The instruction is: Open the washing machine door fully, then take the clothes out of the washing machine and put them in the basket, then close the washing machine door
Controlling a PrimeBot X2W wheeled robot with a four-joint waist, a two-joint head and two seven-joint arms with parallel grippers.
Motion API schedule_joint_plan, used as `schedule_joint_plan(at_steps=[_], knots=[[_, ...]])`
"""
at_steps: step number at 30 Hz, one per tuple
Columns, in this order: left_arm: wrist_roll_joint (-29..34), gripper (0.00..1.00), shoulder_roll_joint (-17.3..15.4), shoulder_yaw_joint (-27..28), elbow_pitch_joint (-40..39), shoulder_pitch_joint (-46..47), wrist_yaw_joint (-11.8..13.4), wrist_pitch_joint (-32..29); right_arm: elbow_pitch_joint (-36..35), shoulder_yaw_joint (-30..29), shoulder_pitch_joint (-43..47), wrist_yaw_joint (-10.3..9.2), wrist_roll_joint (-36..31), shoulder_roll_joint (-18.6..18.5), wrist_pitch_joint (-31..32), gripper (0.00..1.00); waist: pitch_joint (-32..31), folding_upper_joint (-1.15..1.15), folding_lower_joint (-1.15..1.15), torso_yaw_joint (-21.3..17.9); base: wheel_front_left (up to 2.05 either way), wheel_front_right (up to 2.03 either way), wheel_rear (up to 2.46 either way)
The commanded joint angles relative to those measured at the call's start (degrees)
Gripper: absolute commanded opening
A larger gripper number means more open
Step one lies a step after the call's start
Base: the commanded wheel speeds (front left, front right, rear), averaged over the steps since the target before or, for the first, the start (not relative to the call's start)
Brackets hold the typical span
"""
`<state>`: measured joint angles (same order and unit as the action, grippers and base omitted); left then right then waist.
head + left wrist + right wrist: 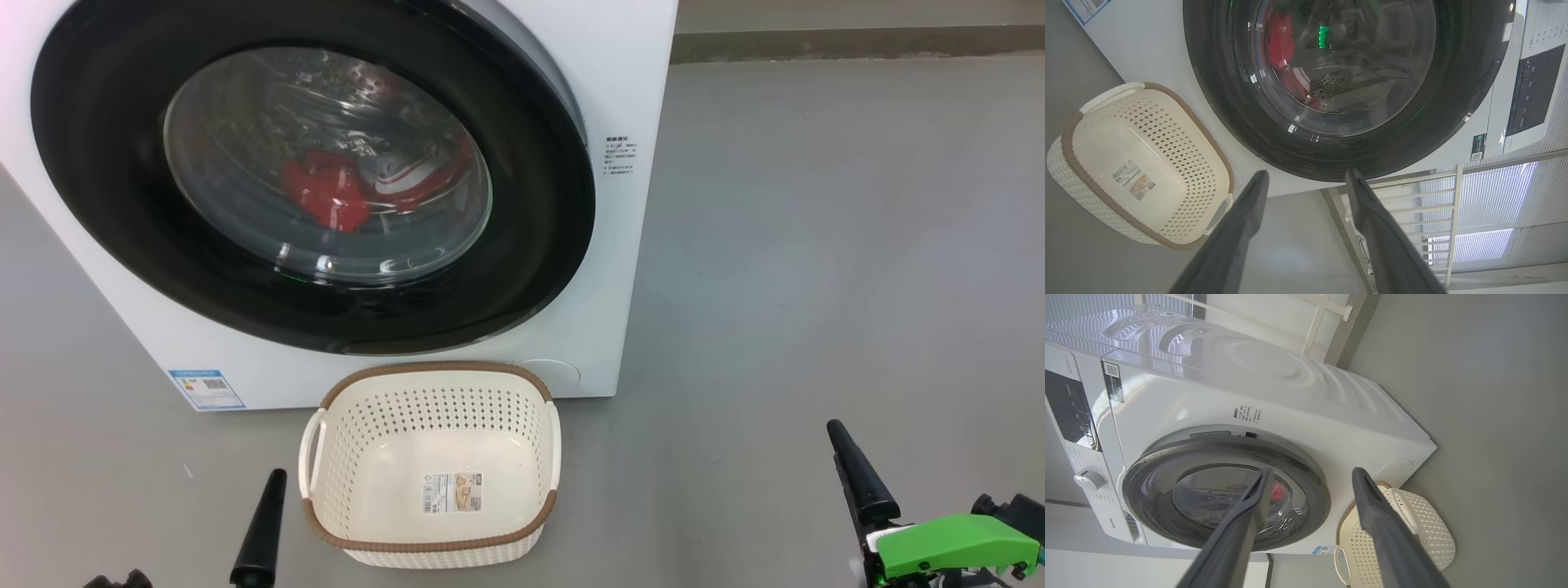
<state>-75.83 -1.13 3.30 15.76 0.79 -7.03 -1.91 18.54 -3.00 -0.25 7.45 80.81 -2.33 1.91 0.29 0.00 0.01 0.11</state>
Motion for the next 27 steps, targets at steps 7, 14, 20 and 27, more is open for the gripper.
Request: schedule_joint_plan(at_steps=[7, 14, 20, 27], knots=[[8.0, 1.00, -0.9, -0.6, -3.1, 0.2, 0.7, 1.7, -2.3, 1.4, -1.3, 0.02, -7.2, -1.7, -1.8, 1.00, 0.1, 0.00, -0.01, 0.0, 0.00, 0.00, 0.00], [14.0, 1.00, -0.9, -1.3, -4.1, 0.0, 1.6, 2.9, -3.0, 2.1, -1.1, 0.02, -12.5, -2.0, -3.0, 1.00, 0.2, 0.00, -0.01, 0.0, 0.00, 0.00, 0.00], [18.2, 1.00, -1.0, -1.7, -5.0, 0.0, 2.3, 3.7, -3.5, 2.6, -1.1, 0.02, -15.3, -2.1, -3.8, 1.00, 0.4, 0.00, -0.01, 0.0, 0.00, 0.00, 0.00], [23.6, 1.00, -1.0, -2.3, -6.0, -0.1, 2.8, 4.9, -4.0, 3.3, -1.3, 0.02, -19.2, -2.4, -5.0, 1.00, 0.6, 0.00, -0.01, 0.1, 0.00, 0.00, 0.00]])
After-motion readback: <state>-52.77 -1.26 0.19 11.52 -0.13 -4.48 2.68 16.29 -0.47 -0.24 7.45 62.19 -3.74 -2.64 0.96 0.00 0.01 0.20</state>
